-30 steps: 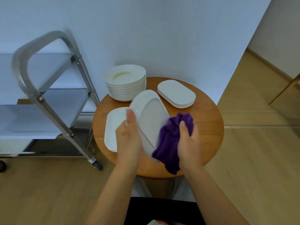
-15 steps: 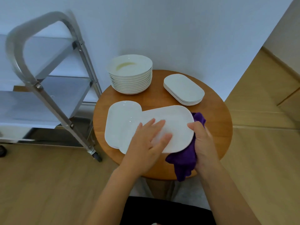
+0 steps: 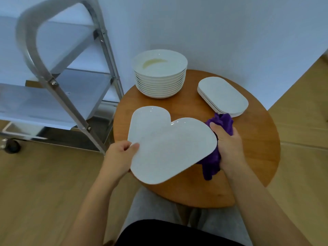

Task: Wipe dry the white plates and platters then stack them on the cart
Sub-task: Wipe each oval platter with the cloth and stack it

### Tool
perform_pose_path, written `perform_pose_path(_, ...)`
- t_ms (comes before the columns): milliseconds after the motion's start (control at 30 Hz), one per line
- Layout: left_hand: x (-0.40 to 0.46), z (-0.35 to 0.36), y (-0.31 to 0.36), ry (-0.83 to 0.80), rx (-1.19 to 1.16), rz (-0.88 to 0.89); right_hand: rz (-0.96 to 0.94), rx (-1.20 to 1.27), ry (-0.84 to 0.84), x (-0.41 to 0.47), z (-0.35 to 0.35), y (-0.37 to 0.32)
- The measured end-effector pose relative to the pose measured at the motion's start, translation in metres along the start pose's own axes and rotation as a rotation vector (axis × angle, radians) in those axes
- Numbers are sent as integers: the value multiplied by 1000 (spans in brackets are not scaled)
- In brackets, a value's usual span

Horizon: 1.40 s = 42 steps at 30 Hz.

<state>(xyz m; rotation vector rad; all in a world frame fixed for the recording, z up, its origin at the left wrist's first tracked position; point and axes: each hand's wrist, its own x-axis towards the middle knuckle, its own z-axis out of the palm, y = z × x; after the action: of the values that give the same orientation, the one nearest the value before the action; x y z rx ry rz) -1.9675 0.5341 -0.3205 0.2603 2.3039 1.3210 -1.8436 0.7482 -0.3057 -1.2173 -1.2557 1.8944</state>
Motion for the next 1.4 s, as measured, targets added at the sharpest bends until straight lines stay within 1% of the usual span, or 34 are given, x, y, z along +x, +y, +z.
perform_pose_path(67, 5, 1, -8, 113, -48, -27, -15, 30, 17, 5, 16, 4)
perform_pose_path(133, 7, 5, -15, 210, -73, -56, 2, 40, -3, 7, 28, 11)
perform_pose_path(300, 10, 18, -28, 387, -125, -161, 34, -4, -77, 4, 48, 33)
perform_pose_path(367, 11, 24, -30, 431, -103, -149, 37, -4, -104, 2, 52, 41)
perform_pose_path(433, 11, 29, -31, 424, -16, -80, 40, -9, -131, 0, 55, 45)
perform_pose_path(500, 13, 32, -33, 371, 84, -32, 42, -16, -150, 0, 55, 47)
perform_pose_path(600, 15, 33, -35, 322, 358, -14, 60, -9, -146, 2, 50, 48)
perform_pose_path(667, 14, 33, -34, 302, 477, -12, 67, -3, -133, 3, 45, 48)
perform_pose_path(733, 12, 32, -30, 297, 537, -32, 78, 0, -111, 5, 40, 48)
perform_pose_path(800, 11, 29, -20, 326, 567, -55, 92, 10, -86, 7, 35, 47)
perform_pose_path(833, 12, 29, -12, 364, 557, -46, 96, 18, -74, 9, 33, 46)
perform_pose_path(900, 13, 36, 5, 405, 485, 49, 100, 38, -49, 12, 28, 44)
perform_pose_path(967, 17, 56, 25, 334, 426, 163, 92, 49, -21, 18, 21, 41)
perform_pose_path(1100, 38, 126, 58, 35, 385, 272, 88, 79, 45, 30, 1, 32)
perform_pose_path(1167, 53, 159, 72, -106, 319, 263, 76, 119, 102, 37, -12, 28)
perform_pose_path(1233, 69, 186, 85, -186, 198, 224, 63, 145, 170, 45, -25, 25)
perform_pose_path(1300, 83, 212, 97, -205, 103, 177, 51, 154, 208, 53, -37, 23)
perform_pose_path(1400, 103, 246, 111, -227, 22, 71, 41, 151, 224, 63, -46, 21)
